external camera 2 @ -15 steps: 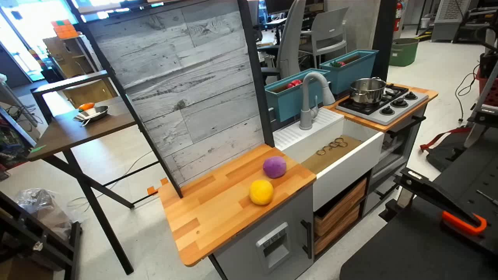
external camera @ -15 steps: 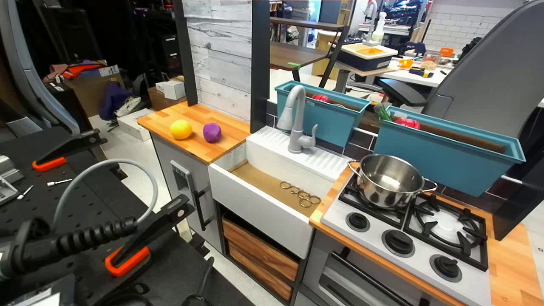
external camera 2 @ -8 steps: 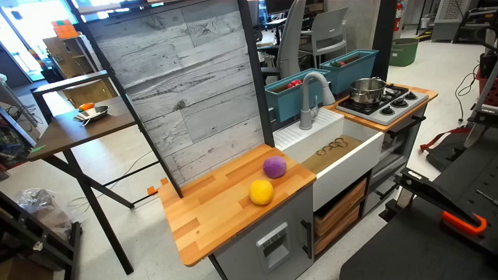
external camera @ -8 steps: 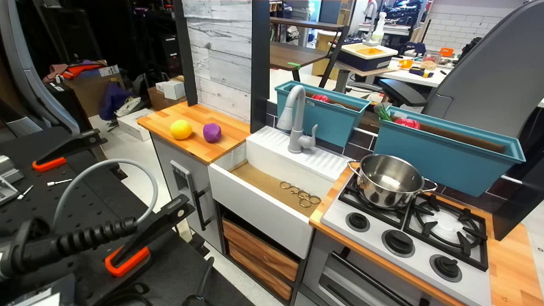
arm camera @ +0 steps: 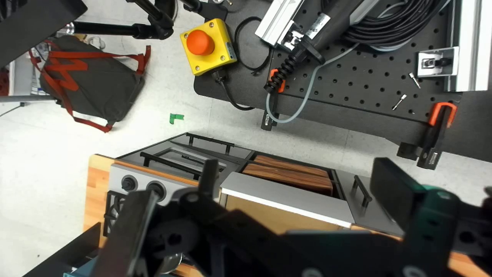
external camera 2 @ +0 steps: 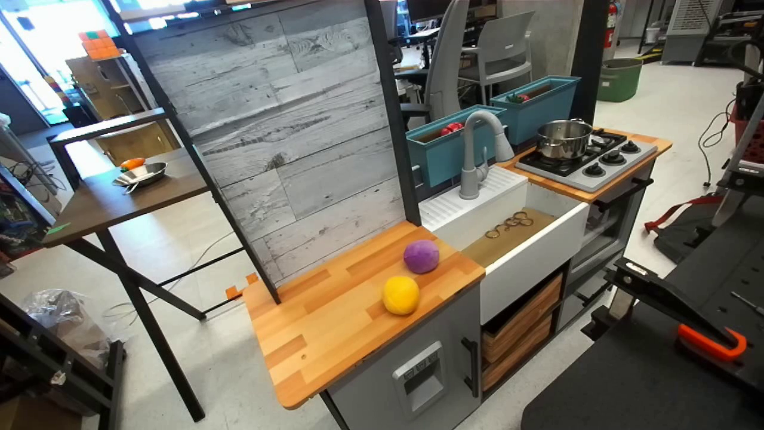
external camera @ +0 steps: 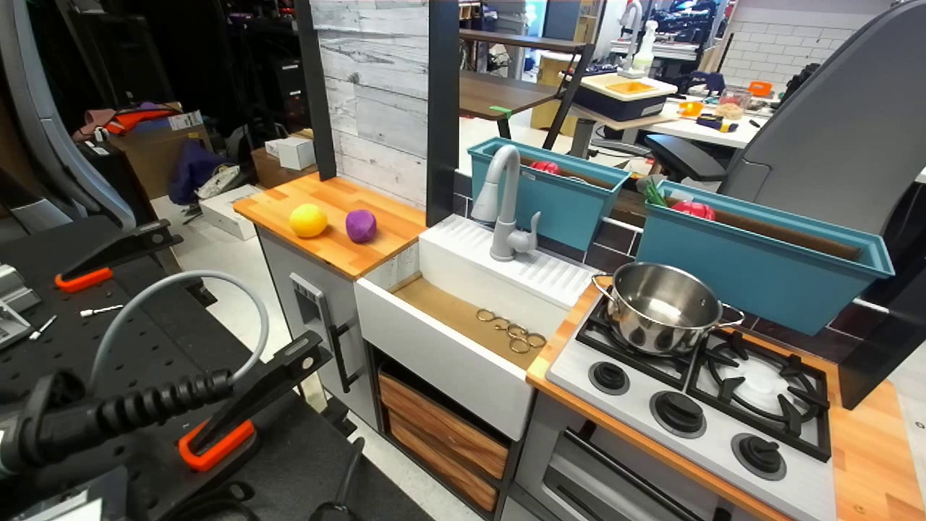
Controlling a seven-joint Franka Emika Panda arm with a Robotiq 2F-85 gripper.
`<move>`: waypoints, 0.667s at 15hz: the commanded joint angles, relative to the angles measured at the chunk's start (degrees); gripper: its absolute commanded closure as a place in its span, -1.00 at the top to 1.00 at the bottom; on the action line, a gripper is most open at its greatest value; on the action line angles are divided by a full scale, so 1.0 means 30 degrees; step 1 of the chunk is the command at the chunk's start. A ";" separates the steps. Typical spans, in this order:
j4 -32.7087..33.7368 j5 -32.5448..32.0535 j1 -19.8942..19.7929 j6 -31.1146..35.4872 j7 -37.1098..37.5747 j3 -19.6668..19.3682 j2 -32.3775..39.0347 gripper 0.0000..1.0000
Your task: Move the yellow object slightly forward
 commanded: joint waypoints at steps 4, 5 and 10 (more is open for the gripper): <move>0.0924 0.0342 0.1501 0.1502 0.1997 0.1799 0.4304 1.00; 0.1210 0.0378 0.1777 0.1925 0.2436 0.2242 0.5251 1.00; 0.3810 -0.0432 0.2689 0.5232 0.6332 0.4138 1.1262 1.00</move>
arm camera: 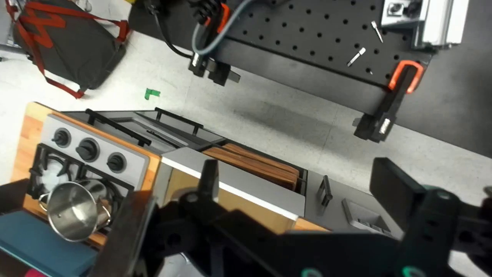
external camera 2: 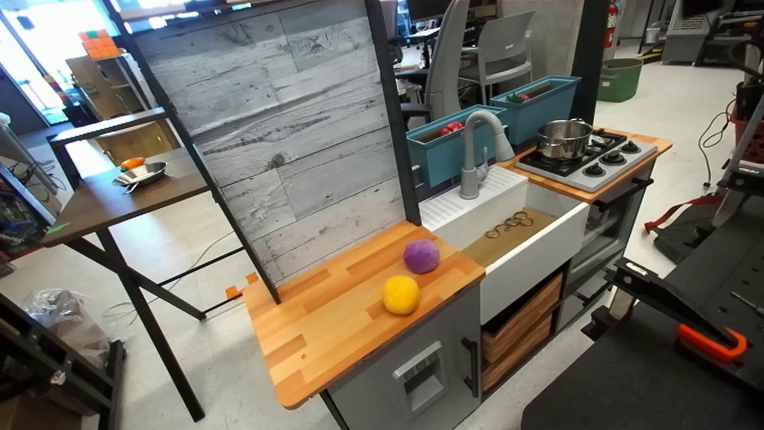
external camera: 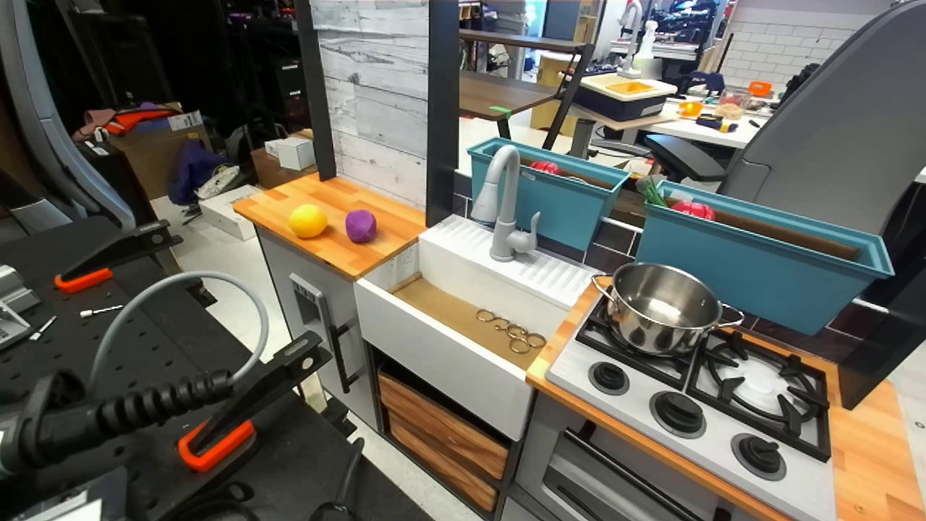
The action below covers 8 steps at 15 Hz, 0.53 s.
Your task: Move the yellow object slightly forward
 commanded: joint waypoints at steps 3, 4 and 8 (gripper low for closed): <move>0.4883 -0.0615 0.0937 0.2305 0.4572 0.0801 0.7482 1.00; 0.5726 -0.0561 0.1285 0.2782 0.5464 0.0684 0.8655 1.00; 0.9824 -0.0584 0.3087 0.3600 0.8093 -0.0287 1.3394 1.00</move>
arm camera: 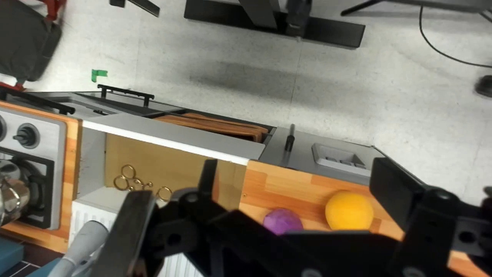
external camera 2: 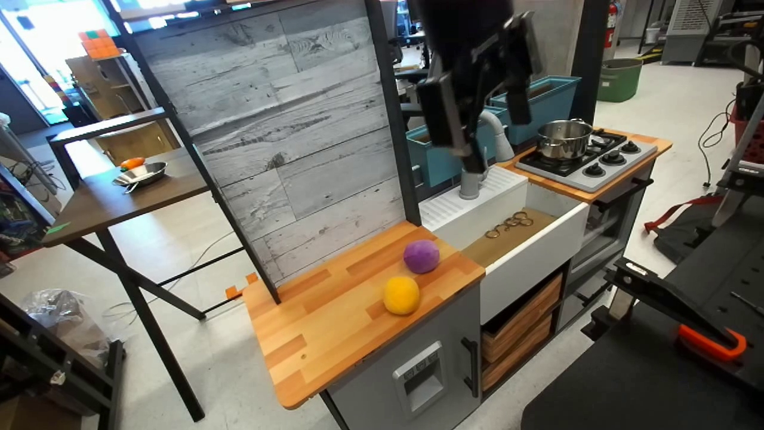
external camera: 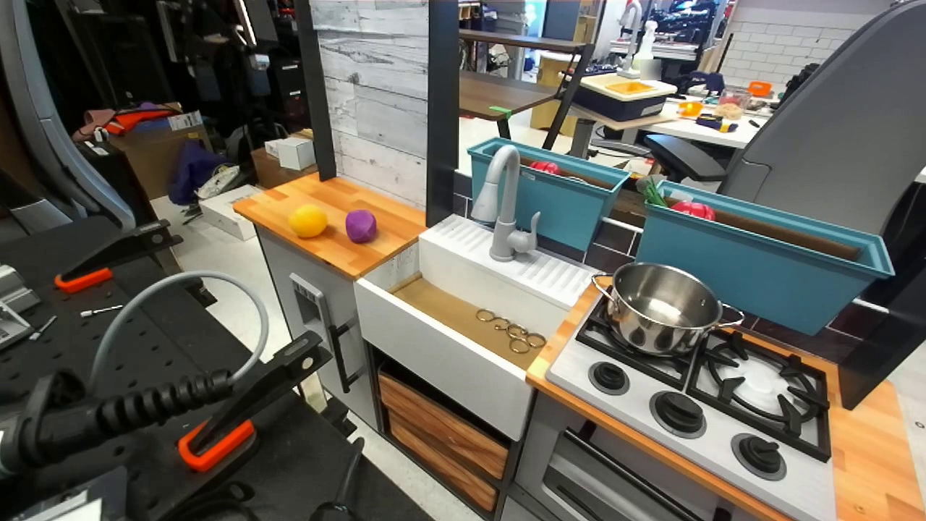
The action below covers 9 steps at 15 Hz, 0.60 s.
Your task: Move the yellow object slightly forward
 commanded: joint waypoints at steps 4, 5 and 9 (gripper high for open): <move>0.7587 -0.0080 0.3507 0.1261 0.4121 -0.2325 0.7997 1.00; 0.8534 0.0082 0.3953 0.1579 0.4758 -0.2686 0.8991 1.00; 1.1493 0.0525 0.5252 0.2389 0.6257 -0.3590 1.2141 1.00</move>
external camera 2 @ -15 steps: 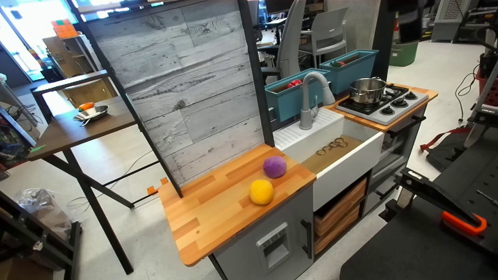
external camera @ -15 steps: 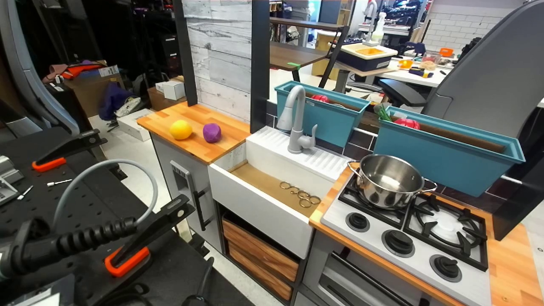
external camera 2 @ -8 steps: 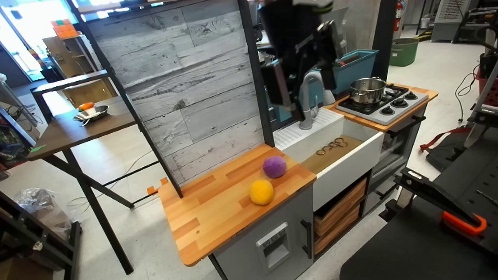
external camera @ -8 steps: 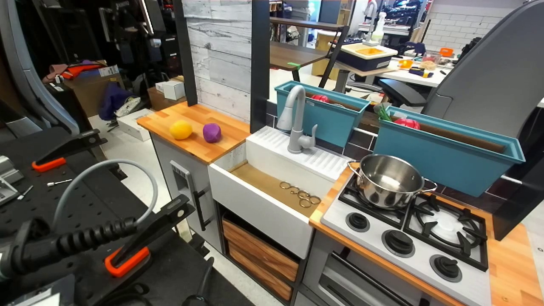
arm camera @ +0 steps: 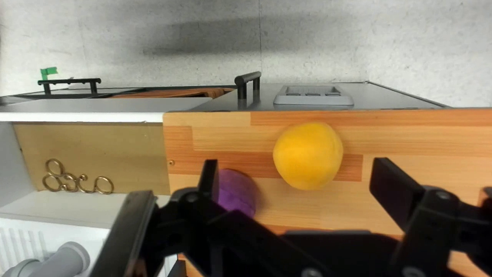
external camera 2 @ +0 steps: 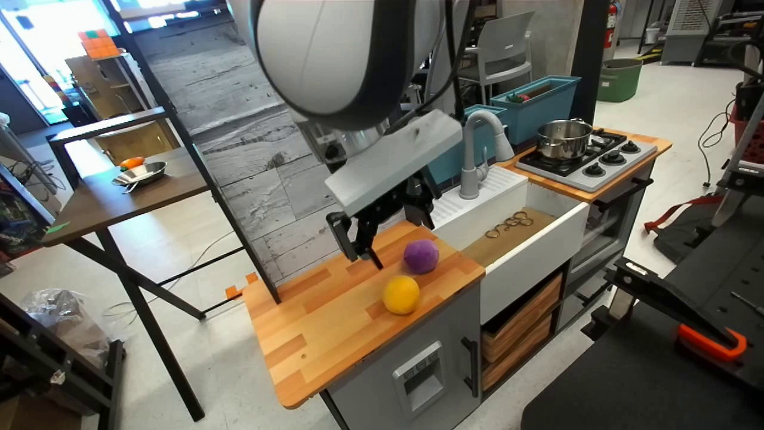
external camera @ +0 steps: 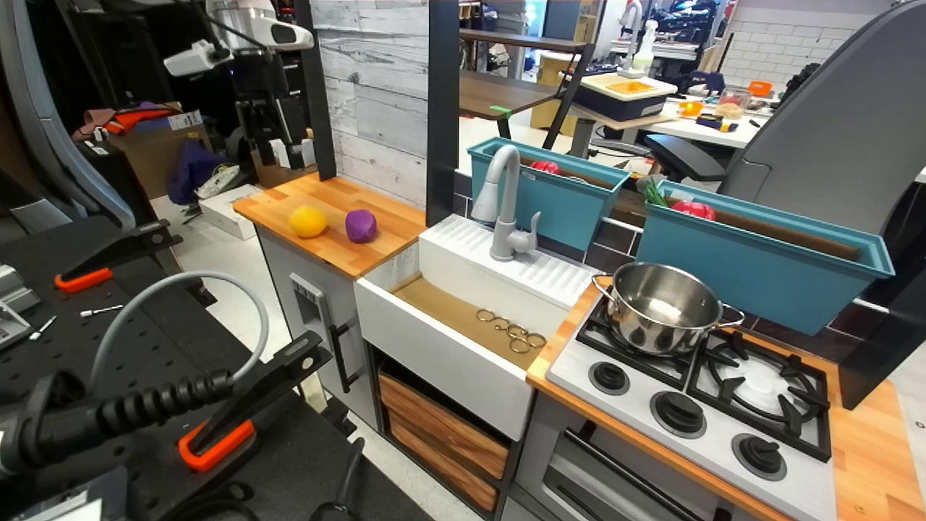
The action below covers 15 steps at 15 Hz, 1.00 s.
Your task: Move the yellow object slightly forward
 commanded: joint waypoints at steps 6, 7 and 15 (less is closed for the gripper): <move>0.6432 0.1078 0.1490 -0.0080 0.1840 -0.1089 0.5593 1.00; 0.6887 0.1360 0.1452 -0.0191 0.1883 -0.1032 0.6009 1.00; 0.8752 0.2160 0.1788 -0.0994 0.2036 -0.1376 0.7796 1.00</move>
